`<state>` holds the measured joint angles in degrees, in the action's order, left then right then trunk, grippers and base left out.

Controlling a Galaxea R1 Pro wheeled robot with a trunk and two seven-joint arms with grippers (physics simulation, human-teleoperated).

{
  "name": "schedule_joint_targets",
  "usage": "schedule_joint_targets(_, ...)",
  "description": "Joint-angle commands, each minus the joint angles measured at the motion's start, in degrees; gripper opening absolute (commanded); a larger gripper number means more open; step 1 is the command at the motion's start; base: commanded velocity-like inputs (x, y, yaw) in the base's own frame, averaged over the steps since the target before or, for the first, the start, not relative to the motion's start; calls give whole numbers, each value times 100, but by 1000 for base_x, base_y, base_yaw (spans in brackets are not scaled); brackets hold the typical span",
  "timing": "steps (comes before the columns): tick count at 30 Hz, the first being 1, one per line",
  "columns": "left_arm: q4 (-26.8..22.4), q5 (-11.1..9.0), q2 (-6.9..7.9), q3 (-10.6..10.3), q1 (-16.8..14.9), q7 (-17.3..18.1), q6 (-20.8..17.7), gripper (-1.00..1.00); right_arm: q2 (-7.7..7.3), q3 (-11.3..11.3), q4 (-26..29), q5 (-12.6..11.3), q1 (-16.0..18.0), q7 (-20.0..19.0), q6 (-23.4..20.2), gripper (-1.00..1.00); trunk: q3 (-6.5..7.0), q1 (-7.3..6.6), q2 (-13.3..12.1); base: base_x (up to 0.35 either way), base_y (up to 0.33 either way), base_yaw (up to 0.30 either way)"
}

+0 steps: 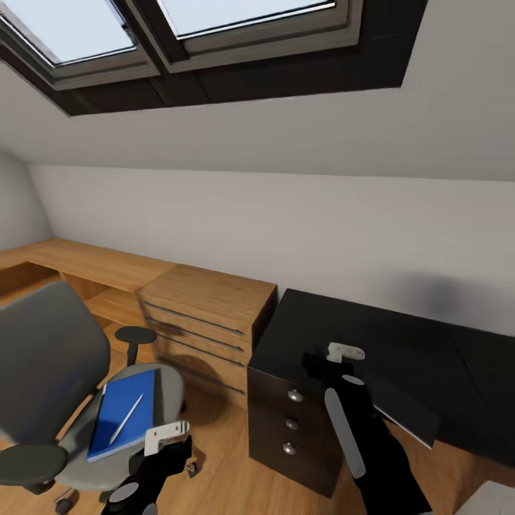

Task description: In the bedroom, organize the workspace by keeping the computer under the desk, ensuring the monitor is on the desk, placing the keyboard on the desk next to the monitor, placing the mouse on the desk next to the keyboard, moving the folder from the swivel chair onto the desk next to the mouse, stacking the notebook on top of the folder with the pen on top of the notebook, and positioning the swivel chair next to the desk.

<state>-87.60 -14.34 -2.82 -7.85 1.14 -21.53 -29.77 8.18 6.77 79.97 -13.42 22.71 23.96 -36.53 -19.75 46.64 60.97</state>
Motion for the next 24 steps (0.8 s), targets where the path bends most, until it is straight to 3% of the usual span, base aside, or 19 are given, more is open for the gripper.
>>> schedule_joint_targets(1, -11, -61, 1, -6, 0, -53, -12, 100, 0, -15, 4, -84, 5, 70, -1, -100, -4, 1, 4, 0, 0, -253)
schedule_joint_targets(11, -30, -66, 2, -6, 0, -53, 1, 100, 0, -202, -20, -84, 5, 57, 18, -100, 18, 1, 4, 0, 0, -256)
schedule_joint_targets(21, -38, -68, 7, -6, 0, -56, 7, 100, -9, -808, -93, -85, 5, 31, 60, -100, 23, 1, 4, 0, 0, -263)
schedule_joint_targets(24, 27, -69, 5, -6, 0, -64, 21, 100, -87, -938, -183, -82, 5, 30, 188, -100, 23, 1, 4, 0, 0, -273)
